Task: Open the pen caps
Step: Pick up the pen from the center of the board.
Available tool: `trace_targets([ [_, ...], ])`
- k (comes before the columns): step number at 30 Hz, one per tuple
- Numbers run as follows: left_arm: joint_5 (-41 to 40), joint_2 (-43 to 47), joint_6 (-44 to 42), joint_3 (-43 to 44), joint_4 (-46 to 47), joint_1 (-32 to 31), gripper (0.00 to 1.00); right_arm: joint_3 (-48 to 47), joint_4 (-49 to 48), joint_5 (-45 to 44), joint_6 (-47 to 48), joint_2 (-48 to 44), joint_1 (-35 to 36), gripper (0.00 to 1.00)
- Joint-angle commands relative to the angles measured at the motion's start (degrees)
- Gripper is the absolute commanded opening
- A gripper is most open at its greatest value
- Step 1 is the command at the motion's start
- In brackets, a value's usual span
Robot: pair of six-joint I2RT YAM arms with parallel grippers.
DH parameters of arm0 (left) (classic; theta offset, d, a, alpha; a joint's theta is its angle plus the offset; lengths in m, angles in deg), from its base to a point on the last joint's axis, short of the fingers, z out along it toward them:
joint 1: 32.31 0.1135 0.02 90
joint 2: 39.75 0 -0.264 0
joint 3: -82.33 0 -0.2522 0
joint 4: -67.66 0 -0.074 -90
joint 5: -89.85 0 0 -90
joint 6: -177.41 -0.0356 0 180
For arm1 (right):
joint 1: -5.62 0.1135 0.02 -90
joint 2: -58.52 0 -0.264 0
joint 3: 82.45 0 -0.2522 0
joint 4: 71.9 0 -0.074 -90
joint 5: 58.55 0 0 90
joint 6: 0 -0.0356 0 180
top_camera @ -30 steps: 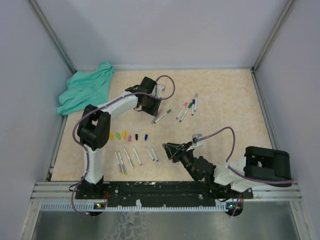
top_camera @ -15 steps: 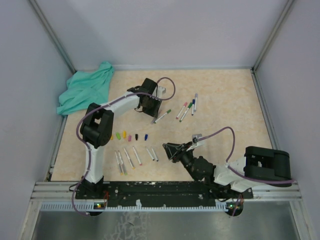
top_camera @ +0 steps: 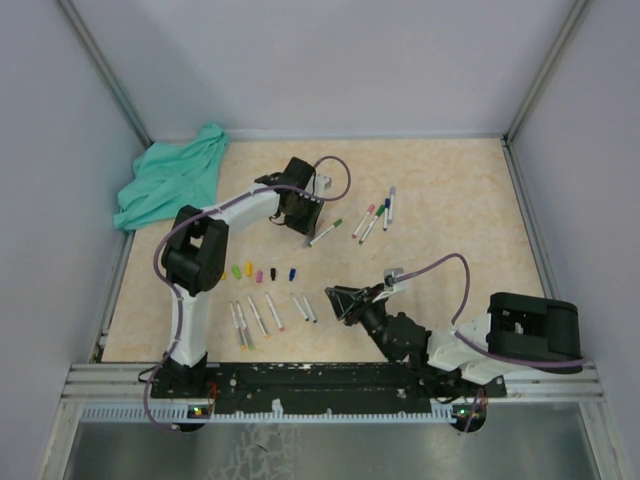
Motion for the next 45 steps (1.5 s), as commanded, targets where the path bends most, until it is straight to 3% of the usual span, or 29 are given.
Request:
trace_targets([
  [1, -1.53, -1.77, 0.42, 1.62, -1.68, -0.39, 0.31, -1.91, -2.93, -2.5, -0.18, 0.61, 0.55, 0.33],
  [10, -7.04, -1.96, -0.35, 0.66, -2.05, -1.99, 0.32, -1.85, -2.88, -2.59, -0.17, 0.68, 0.55, 0.33],
  [22, -4.66, -4.3, -0.97, 0.37, -1.96, -2.23, 0.3, -2.01, -2.47, -2.85, -0.18, 0.63, 0.55, 0.33],
  [28, -4.37, -3.96, -1.16, 0.27, -2.14, -2.14, 0.03, -2.02, -2.46, -2.99, -0.18, 0.68, 0.55, 0.33],
  [38, -8.81, 6.07, -0.78, -4.75, 3.61, -2.13, 0.0, -3.34, -0.84, -1.06, 1.87, 1.05, 0.55, 0.33],
  [45, -10.91, 15.73, -0.5, -9.18, 7.44, -2.04, 0.0, -3.61, -4.78, 1.02, 4.27, 2.4, 0.55, 0.33],
])
